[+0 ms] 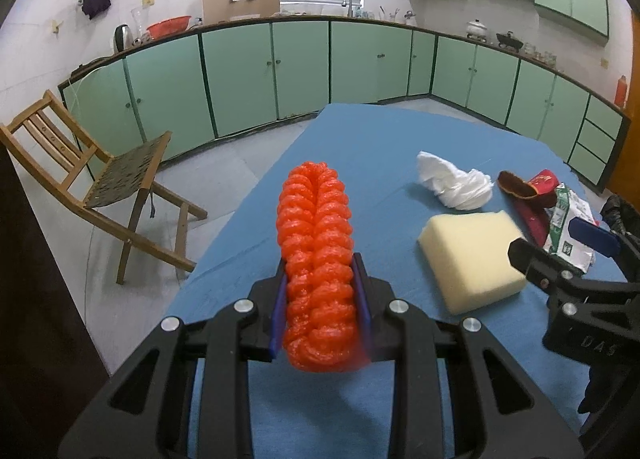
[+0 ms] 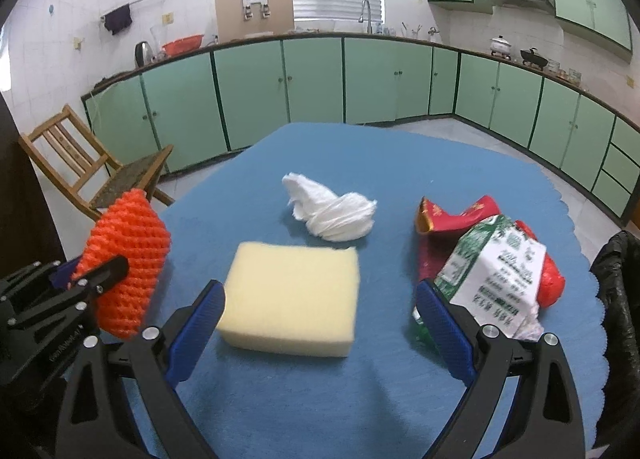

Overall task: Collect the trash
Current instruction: 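Lift the net sleeve with the left tool while the right tool grasps the yellow sponge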

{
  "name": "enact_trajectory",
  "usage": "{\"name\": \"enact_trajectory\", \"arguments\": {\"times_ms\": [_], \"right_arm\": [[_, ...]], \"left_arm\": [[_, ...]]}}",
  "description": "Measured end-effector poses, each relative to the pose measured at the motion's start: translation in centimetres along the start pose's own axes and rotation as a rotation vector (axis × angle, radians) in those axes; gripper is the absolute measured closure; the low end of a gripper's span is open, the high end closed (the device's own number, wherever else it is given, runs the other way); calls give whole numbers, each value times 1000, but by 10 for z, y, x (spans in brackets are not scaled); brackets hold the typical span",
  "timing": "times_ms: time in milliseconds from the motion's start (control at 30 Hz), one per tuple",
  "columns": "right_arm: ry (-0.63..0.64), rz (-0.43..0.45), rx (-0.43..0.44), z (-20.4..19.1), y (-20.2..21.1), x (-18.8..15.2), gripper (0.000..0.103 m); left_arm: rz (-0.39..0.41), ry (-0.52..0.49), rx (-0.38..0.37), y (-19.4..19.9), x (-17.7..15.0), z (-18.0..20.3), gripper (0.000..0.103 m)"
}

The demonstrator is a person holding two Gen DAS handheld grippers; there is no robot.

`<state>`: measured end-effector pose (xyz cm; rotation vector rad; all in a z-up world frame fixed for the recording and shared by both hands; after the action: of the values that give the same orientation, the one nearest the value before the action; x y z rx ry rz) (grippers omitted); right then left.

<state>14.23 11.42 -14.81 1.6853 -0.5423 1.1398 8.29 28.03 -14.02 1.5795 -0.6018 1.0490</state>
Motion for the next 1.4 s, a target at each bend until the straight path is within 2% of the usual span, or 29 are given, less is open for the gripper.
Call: {"name": "enact_trajectory", "arguments": {"times_ms": [367, 667, 800, 1100, 1400], "right_arm": [[40, -72, 5, -21, -24, -16, 9], [42, -123, -7, -21, -37, -21, 9], [27, -136, 21, -21, -37, -22, 14], [12, -76, 13, -8, -14, -4, 15], [10, 20, -25, 18, 21, 28, 15]], "left_arm": [[-12, 15, 30, -3, -4, -22, 76], [-18, 18, 25, -6, -4, -22, 76], [-16, 16, 25, -5, -3, -21, 76], [2, 6, 11, -3, 5, -10, 76], [44, -12, -41, 3, 24, 23, 76]]}}
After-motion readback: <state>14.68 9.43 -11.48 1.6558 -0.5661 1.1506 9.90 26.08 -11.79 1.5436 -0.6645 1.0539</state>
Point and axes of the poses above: each gripper's, at about its wrist camera, not at the fingertips, and y roughly against the way its jaws point, z to its right, x to its top, the point moved 3 cm from there along -y, roughly the way its jaws point, and after that the axes turned 10 degrees about z, right-handed, at the moved point
